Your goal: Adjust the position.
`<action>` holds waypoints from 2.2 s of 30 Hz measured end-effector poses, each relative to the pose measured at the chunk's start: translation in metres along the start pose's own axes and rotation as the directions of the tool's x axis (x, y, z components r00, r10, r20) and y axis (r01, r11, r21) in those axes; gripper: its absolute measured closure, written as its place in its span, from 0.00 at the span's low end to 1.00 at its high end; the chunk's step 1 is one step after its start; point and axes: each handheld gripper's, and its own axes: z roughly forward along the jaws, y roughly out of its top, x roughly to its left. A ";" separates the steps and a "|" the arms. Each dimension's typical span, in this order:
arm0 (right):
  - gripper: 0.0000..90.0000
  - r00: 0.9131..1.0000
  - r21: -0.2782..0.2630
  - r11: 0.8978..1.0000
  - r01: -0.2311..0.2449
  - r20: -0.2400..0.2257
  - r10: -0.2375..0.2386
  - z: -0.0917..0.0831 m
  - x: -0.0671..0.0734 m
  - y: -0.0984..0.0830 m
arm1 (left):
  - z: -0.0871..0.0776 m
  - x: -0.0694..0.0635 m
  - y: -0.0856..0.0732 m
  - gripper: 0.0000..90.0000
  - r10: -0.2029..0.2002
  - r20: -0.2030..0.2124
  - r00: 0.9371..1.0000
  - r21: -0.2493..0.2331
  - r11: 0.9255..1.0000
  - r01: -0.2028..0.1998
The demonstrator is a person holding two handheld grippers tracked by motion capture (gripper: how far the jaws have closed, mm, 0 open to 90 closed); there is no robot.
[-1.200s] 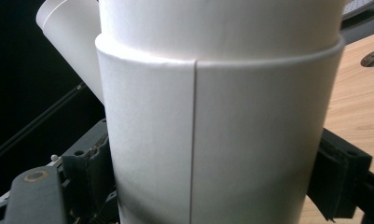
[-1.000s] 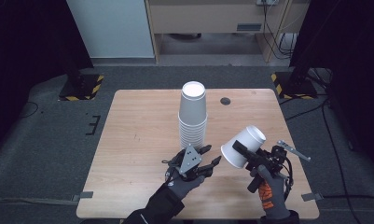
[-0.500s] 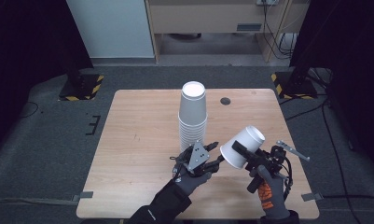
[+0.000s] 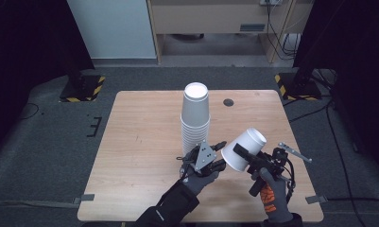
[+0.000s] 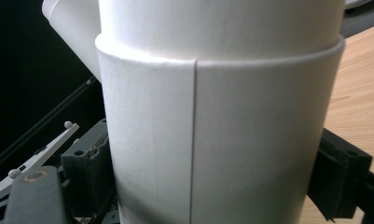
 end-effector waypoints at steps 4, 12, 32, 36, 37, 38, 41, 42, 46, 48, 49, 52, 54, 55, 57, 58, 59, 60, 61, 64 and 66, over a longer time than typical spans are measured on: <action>0.18 1.000 0.010 1.000 -0.004 -0.005 0.004 0.001 0.001 -0.001 | 0.002 0.000 0.000 0.68 0.006 -0.006 1.000 -0.019 1.000 -0.006; 0.18 1.000 0.037 0.999 -0.017 -0.014 0.017 0.005 0.000 -0.005 | 0.002 0.002 -0.003 0.79 0.009 -0.004 1.000 -0.018 1.000 -0.009; 0.12 0.998 0.007 0.999 0.050 0.036 -0.050 0.005 -0.006 -0.005 | -0.007 0.002 -0.010 0.92 0.004 0.033 0.999 0.017 1.000 -0.004; 0.10 0.997 -0.004 0.998 0.058 0.042 -0.058 0.005 -0.006 -0.004 | -0.009 0.001 -0.009 0.92 0.000 0.040 0.999 0.020 1.000 -0.001; 0.09 0.997 -0.009 0.998 0.062 0.044 -0.061 0.004 -0.007 -0.004 | -0.010 0.001 -0.008 0.92 0.000 0.044 0.999 0.023 1.000 -0.001; 0.09 0.997 -0.014 0.998 0.066 0.046 -0.065 0.004 -0.007 -0.004 | -0.011 0.001 -0.008 0.92 -0.002 0.045 0.999 0.023 1.000 0.001; 0.07 0.997 -0.013 0.998 0.067 0.049 -0.067 0.003 -0.008 -0.003 | -0.012 0.001 -0.008 0.93 -0.006 0.050 0.999 0.029 1.000 0.005; 0.07 0.996 -0.014 0.997 0.072 0.050 -0.072 0.004 -0.008 -0.003 | -0.013 0.001 -0.008 0.93 -0.005 0.051 0.999 0.031 1.000 0.003; 0.05 0.994 -0.023 0.996 0.089 0.064 -0.088 0.004 -0.009 -0.003 | -0.015 0.001 -0.008 0.93 -0.009 0.061 0.998 0.040 0.999 0.006; 0.05 0.994 -0.019 0.996 0.088 0.065 -0.087 0.003 -0.010 -0.002 | -0.017 0.001 -0.008 0.93 -0.003 0.062 0.998 0.041 0.999 0.001; 0.04 0.994 -0.019 0.996 0.087 0.063 -0.086 0.003 -0.010 -0.002 | -0.018 0.001 -0.008 0.93 -0.002 0.062 0.998 0.042 0.999 -0.001; 0.04 0.994 -0.019 0.996 0.087 0.066 -0.086 0.004 -0.010 -0.002 | -0.021 0.002 -0.008 0.93 0.001 0.064 0.998 0.045 0.999 -0.004; 0.06 0.990 -0.036 0.993 0.113 0.094 -0.110 0.003 -0.011 -0.002 | -0.023 0.002 -0.009 0.93 0.006 0.068 0.998 0.047 0.999 -0.010; 0.06 0.989 -0.042 0.993 0.112 0.098 -0.107 0.002 -0.012 -0.001 | -0.025 0.002 -0.008 0.94 0.006 0.070 0.998 0.047 0.999 -0.010; 0.07 0.988 -0.047 0.993 0.111 0.112 -0.105 0.000 -0.015 0.000 | -0.027 0.003 -0.008 0.94 0.006 0.072 0.997 0.041 0.999 -0.009; 0.07 0.986 -0.047 0.992 0.119 0.124 -0.112 0.000 -0.016 0.000 | -0.029 0.003 -0.007 0.94 0.006 0.072 0.997 0.041 0.999 -0.009; 0.08 0.984 -0.046 0.991 0.124 0.137 -0.116 -0.001 -0.018 0.000 | -0.030 0.004 -0.006 0.94 0.005 0.075 0.997 0.043 0.999 -0.009; 0.08 0.982 -0.047 0.991 0.125 0.149 -0.116 -0.002 -0.019 0.000 | -0.032 0.004 -0.006 0.94 0.007 0.077 0.997 0.044 0.999 -0.010; 0.08 0.980 -0.050 0.990 0.132 0.159 -0.122 -0.002 -0.020 0.000 | -0.033 0.004 -0.006 0.94 0.006 0.079 0.997 0.042 0.999 -0.009; 0.09 0.977 -0.060 0.989 0.135 0.174 -0.122 -0.004 -0.023 0.002 | -0.038 0.006 -0.006 0.94 0.005 0.083 0.997 0.047 0.999 -0.009; 0.09 0.976 -0.072 0.988 0.136 0.182 -0.121 -0.006 -0.024 0.003 | -0.042 0.007 -0.006 0.95 0.003 0.085 0.996 0.052 0.999 -0.007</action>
